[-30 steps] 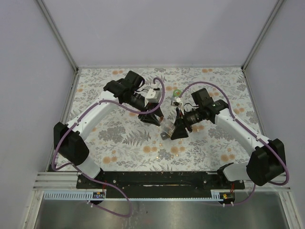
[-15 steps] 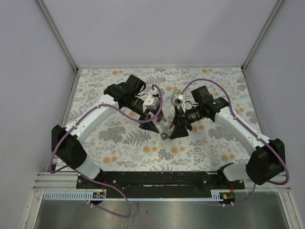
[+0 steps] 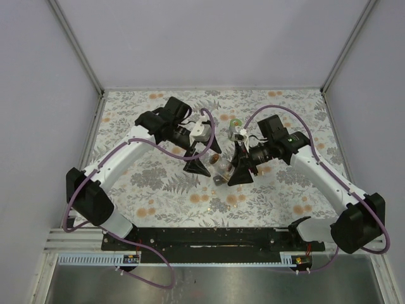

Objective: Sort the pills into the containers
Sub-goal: Screw the lid of the pill bottle onto the pill bottle.

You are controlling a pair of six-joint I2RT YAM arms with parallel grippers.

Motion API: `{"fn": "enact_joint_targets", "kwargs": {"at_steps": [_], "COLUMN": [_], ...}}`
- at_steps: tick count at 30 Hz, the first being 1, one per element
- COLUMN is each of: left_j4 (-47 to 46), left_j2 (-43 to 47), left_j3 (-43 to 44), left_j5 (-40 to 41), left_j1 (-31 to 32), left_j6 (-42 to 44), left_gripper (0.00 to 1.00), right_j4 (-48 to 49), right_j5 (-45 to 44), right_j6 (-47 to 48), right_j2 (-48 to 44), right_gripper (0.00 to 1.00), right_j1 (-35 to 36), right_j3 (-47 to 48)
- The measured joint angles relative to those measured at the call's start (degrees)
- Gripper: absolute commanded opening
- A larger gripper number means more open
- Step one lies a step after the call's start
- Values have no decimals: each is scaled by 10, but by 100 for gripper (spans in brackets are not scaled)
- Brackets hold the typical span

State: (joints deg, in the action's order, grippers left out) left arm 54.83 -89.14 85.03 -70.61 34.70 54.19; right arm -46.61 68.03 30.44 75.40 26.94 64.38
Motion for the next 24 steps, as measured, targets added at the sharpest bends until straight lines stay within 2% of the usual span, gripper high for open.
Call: {"fn": "enact_joint_targets", "kwargs": {"at_steps": [3, 12, 19, 24], "left_j4": [-38, -148, -176, -187], "left_j2": [10, 49, 53, 28], "left_j3": [0, -1, 0, 14], "left_j5": [13, 91, 140, 170], "left_j1": [-9, -18, -9, 2], "left_j6": [-52, -281, -412, -491], "left_gripper": [99, 98, 97, 93], "right_j4": [3, 59, 111, 134], "right_j5": [-26, -157, -235, -263], "right_j6": [-1, -44, -79, -94], "right_j2": [-21, -80, -98, -101], "right_gripper": [0, 0, 0, 0], "right_j1": [0, 4, 12, 14], "right_j3": [-8, -53, -69, -71]}}
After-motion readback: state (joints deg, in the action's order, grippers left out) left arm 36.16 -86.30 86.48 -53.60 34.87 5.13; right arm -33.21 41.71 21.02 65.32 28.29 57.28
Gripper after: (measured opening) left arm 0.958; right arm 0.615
